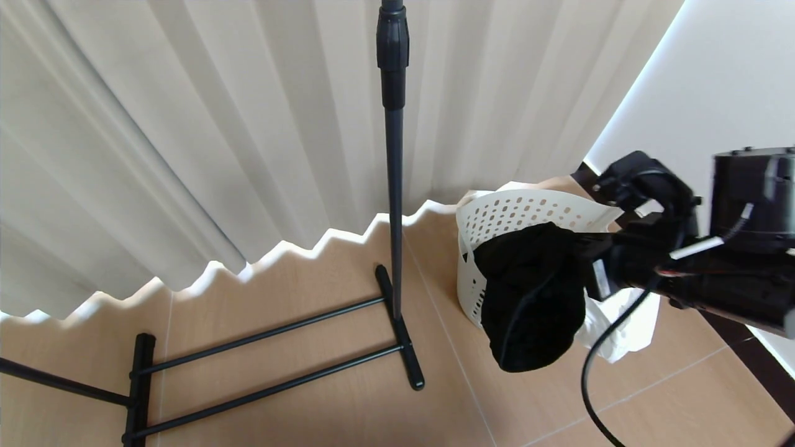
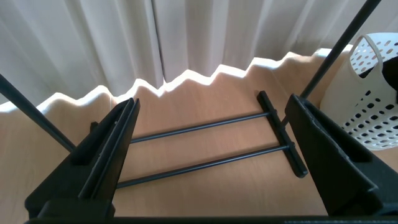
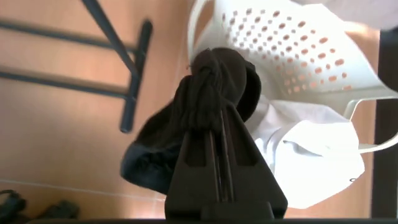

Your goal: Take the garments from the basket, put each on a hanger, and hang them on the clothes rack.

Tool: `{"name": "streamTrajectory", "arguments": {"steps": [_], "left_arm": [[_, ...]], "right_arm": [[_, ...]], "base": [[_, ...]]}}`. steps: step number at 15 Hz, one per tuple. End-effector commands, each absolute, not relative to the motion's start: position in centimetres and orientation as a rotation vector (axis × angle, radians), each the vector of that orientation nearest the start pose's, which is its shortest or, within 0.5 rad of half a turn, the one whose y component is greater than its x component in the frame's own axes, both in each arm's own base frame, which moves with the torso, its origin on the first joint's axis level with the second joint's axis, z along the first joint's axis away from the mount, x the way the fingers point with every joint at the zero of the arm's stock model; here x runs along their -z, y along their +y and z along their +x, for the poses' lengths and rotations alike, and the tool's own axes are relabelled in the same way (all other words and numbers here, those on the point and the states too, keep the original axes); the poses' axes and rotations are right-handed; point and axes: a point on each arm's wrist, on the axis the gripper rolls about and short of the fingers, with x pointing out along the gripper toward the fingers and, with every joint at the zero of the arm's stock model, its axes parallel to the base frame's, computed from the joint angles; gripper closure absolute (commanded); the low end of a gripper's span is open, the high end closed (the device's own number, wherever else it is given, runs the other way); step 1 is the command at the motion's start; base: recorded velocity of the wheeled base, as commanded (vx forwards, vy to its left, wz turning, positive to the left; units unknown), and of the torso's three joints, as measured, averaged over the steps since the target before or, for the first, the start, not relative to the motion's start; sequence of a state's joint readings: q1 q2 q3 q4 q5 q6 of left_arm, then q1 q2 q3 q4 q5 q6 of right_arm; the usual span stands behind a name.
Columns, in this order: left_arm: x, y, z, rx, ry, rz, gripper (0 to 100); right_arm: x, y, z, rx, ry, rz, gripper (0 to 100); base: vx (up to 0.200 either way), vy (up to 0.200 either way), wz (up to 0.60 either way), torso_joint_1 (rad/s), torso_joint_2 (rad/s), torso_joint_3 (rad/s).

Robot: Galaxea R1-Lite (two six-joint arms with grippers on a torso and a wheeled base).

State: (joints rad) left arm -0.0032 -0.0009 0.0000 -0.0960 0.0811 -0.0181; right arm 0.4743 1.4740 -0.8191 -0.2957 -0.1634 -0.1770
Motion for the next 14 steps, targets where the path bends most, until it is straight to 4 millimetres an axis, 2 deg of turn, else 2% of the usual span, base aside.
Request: {"name": "streamTrajectory", "arguments": {"steps": [1, 6, 14], "left_arm": [[-8.5, 0.2, -2.3, -0.077, -0.097, -0.022, 0], [-8.5, 0.2, -2.3, -0.077, -0.096, -0.025, 0], [-8.5, 0.2, -2.3, -0.077, -0.096, -0.027, 0]], "right_arm": [[-23.3, 8.7, 16.1, -0.405, 0.145, -0.214, 100], [-24.0, 8.8, 16.3, -0.436, 0.105, -0.200, 100], [-22.9, 8.9, 18.2, -0.392, 0.176, -0.168, 100]], "base": [[0.000, 0.000, 0.00, 0.000, 0.00, 0.000], [0.000, 0.000, 0.00, 0.000, 0.00, 0.000], [0.000, 0.000, 0.00, 0.001, 0.00, 0.008]]}}
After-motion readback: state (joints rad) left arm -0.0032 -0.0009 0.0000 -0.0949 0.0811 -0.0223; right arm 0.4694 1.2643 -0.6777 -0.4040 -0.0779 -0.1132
